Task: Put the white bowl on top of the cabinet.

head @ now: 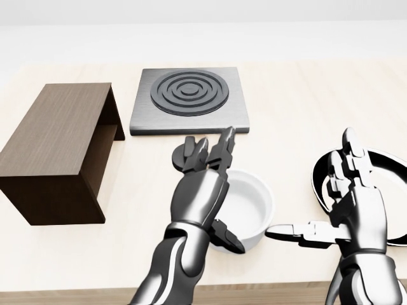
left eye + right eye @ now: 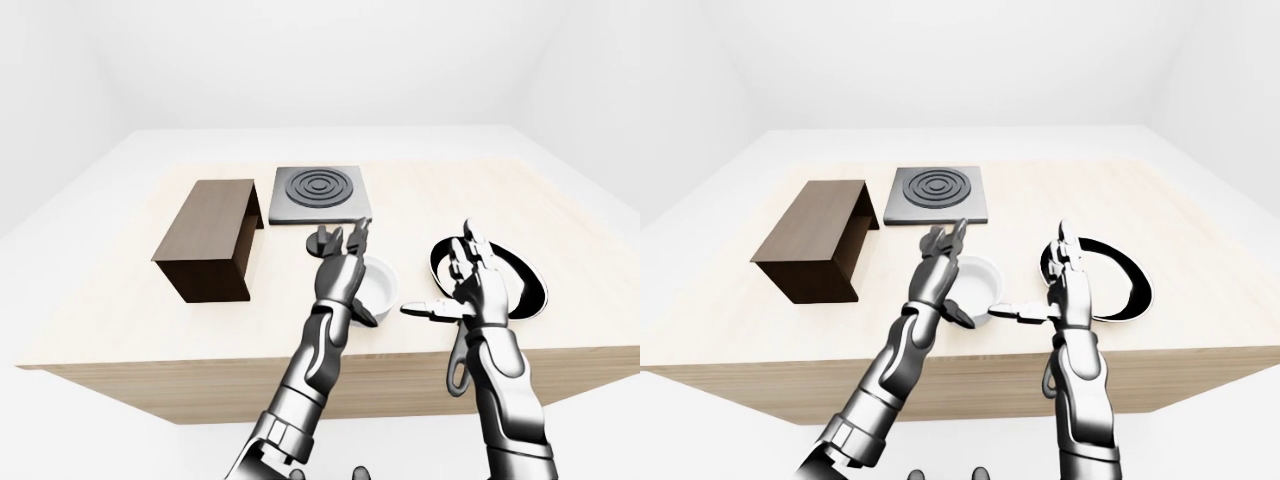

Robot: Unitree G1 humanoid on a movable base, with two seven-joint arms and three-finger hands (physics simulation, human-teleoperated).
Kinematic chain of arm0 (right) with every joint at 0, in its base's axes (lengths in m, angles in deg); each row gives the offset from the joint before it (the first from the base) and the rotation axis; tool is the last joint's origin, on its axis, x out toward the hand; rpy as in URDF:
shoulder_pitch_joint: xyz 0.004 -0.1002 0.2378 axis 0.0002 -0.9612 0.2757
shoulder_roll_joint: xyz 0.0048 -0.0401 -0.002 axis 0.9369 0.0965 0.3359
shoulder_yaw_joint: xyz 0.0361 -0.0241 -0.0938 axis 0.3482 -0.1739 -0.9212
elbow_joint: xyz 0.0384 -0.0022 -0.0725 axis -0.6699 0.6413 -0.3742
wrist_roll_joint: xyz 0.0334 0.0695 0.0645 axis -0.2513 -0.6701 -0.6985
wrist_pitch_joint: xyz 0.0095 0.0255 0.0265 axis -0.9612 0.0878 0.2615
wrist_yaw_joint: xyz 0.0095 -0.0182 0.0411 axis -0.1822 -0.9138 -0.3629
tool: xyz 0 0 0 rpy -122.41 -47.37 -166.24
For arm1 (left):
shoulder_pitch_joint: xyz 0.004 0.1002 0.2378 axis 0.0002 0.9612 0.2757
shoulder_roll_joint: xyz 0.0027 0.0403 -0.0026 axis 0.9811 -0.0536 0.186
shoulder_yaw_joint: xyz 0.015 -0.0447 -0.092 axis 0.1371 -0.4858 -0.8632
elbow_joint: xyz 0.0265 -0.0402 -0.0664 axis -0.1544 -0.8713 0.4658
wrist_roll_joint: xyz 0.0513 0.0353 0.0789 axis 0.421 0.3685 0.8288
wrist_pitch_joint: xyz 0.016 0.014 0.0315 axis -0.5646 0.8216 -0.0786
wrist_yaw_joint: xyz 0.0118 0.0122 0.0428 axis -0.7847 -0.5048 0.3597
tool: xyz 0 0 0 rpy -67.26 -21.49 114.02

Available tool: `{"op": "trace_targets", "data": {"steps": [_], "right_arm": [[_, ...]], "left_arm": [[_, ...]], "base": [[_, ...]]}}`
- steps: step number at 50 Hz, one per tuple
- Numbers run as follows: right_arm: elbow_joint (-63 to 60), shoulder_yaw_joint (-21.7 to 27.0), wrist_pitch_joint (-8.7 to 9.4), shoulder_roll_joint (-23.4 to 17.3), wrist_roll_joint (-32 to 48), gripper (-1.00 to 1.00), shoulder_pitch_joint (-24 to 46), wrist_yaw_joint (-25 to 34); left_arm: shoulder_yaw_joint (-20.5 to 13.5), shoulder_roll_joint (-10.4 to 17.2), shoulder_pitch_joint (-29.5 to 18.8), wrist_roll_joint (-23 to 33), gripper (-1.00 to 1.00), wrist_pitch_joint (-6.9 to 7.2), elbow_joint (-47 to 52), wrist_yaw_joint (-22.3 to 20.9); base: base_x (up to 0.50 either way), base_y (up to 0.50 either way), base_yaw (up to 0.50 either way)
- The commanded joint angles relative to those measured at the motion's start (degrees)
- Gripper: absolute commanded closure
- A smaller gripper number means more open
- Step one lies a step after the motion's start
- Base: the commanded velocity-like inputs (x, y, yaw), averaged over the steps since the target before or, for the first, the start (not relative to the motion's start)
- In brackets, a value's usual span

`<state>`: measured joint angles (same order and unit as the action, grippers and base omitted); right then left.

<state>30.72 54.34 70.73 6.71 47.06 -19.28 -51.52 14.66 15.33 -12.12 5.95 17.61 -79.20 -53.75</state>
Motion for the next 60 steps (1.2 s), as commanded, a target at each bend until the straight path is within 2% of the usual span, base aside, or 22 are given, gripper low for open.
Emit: {"op": "trace_targets", "data": {"steps": [1, 13, 18, 33, 42, 51, 57, 58, 60], "right_arm": [[-0.58, 0.51, 0.0, -0.22, -1.11, -1.0, 0.19, 0.21], [-0.99, 0.74, 0.0, -0.38, -1.54, -1.0, 0.22, 0.35], [-0.89, 0.52, 0.0, -0.24, -1.32, -1.0, 0.17, 0.35], [-0.73, -0.18, 0.0, 0.11, -0.63, -1.0, -0.3, 0.6], [-0.3, -0.64, 0.0, 0.29, -0.22, -1.0, -0.31, 0.58], [-0.5, -0.85, 0.0, 0.38, -0.04, -1.0, -0.5, 0.68], [-1.22, -0.61, 0.0, 0.35, -0.21, -1.0, -0.67, 0.82], [-3.68, 0.35, 0.0, -0.06, -1.56, -1.0, -1.42, 1.66], [-3.87, 0.46, 0.0, 0.03, -1.5, -1.0, -1.43, 1.8]], "left_arm": [[1.27, -1.42, 0.04, 6.54, -1.0, 0.0, -2.71, -0.99], [1.77, -1.94, 0.3, 10.39, -1.0, 0.0, -3.44, -2.15], [0.39, -1.7, -1.05, 10.41, -1.0, 0.0, -8.41, 0.19], [1.25, -1.63, -0.43, 13.34, -1.0, 0.0, -8.83, -1.92], [-0.71, -1.16, -3.03, 11.12, -1.0, 0.0, -15.22, 0.69], [-0.14, -0.97, -2.85, 12.22, -1.0, 0.0, -15.29, -1.2], [-0.16, -1.42, -3.77, 12.41, -1.0, 0.0, -18.2, -0.42], [-0.35, -1.39, -6.62, 13.46, -1.0, 0.0, -25.42, 0.14], [-0.78, -1.55, -7.22, 13.37, -1.0, 0.0, -26.92, 0.79]], "base": [[0.0, 0.0, 0.0], [0.0, 0.0, 0.0], [0.0, 0.0, 0.0], [0.0, 0.0, 0.0], [0.0, 0.0, 0.0], [0.0, 0.0, 0.0], [0.0, 0.0, 0.0], [0.0, 0.0, 0.0], [0.0, 0.0, 0.0]]}}
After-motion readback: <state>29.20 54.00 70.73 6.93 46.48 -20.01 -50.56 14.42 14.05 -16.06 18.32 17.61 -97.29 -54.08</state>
